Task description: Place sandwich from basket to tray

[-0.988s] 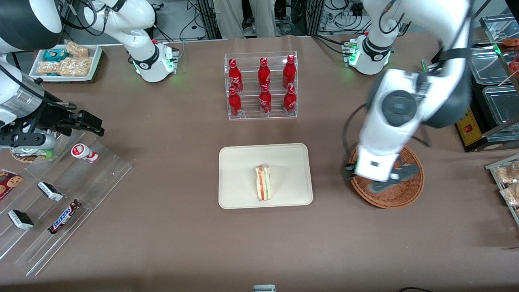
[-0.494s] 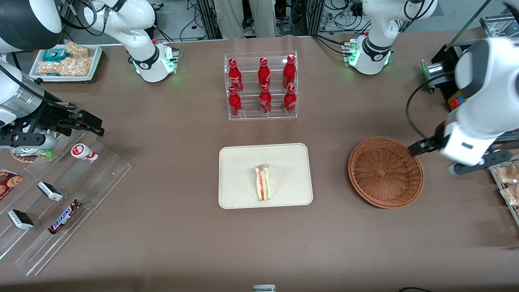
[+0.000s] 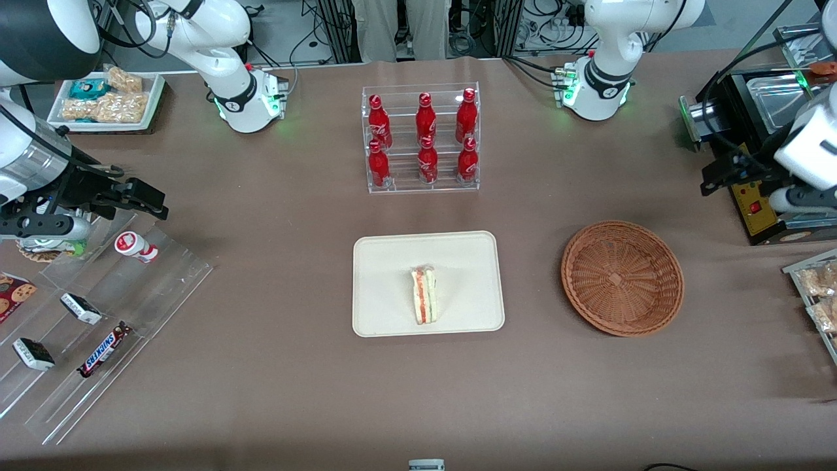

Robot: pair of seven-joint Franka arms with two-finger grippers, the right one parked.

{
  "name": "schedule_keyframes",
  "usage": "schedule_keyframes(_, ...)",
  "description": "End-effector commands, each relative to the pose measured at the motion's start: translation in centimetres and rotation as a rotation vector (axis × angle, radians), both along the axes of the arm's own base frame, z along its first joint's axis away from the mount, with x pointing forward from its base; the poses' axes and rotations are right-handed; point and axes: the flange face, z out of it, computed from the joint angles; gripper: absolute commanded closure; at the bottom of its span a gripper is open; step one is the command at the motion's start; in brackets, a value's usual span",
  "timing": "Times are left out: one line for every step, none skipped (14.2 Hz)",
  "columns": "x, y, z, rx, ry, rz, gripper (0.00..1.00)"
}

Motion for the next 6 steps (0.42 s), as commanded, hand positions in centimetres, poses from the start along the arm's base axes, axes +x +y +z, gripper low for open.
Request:
schedule_keyframes(-0.81,1.87,1.91,-0.004,-0.034,-0.047,0.0)
schedule_keyframes(-0.82,2.22,2.27,-0.002,-0.051,-0.041,0.0)
schedule_keyframes(-0.78,2.3,2.31,-0.001,-0.056,-0.039,0.0)
schedule_keyframes(-0.72,2.3,2.25,-0.001,-0.056,-0.037,0.0)
schedule_keyframes(-0.56,2.39,2.14,-0.001,-0.059,-0.036,0.0)
schedule_keyframes(-0.22,2.38,1.91,-0.002,-0.074,-0.036,0.0)
